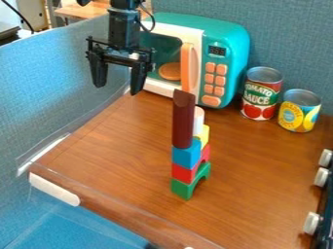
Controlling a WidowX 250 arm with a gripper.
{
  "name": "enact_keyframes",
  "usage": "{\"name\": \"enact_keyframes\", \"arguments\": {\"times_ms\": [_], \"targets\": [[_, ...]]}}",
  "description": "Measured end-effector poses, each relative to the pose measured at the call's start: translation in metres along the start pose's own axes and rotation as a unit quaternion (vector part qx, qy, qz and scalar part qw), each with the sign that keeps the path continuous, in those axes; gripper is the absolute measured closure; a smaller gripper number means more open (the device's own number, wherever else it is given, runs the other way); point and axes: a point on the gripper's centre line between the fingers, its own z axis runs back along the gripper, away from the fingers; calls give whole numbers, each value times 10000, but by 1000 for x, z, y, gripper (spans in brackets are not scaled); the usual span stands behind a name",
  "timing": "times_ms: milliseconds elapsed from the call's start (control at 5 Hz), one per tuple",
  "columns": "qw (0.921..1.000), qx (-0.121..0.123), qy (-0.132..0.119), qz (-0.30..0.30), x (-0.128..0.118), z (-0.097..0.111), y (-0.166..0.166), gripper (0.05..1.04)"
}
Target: Move the red cylinder from the top of the tower to the left side of the table
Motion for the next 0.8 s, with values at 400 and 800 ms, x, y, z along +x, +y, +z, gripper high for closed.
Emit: {"name": "enact_keyframes", "arguments": {"times_ms": [400, 800], "targets": [[9988, -331, 317, 187, -13, -1, -11, 83], [9973, -696, 200, 151, -29, 31, -22, 83]]}}
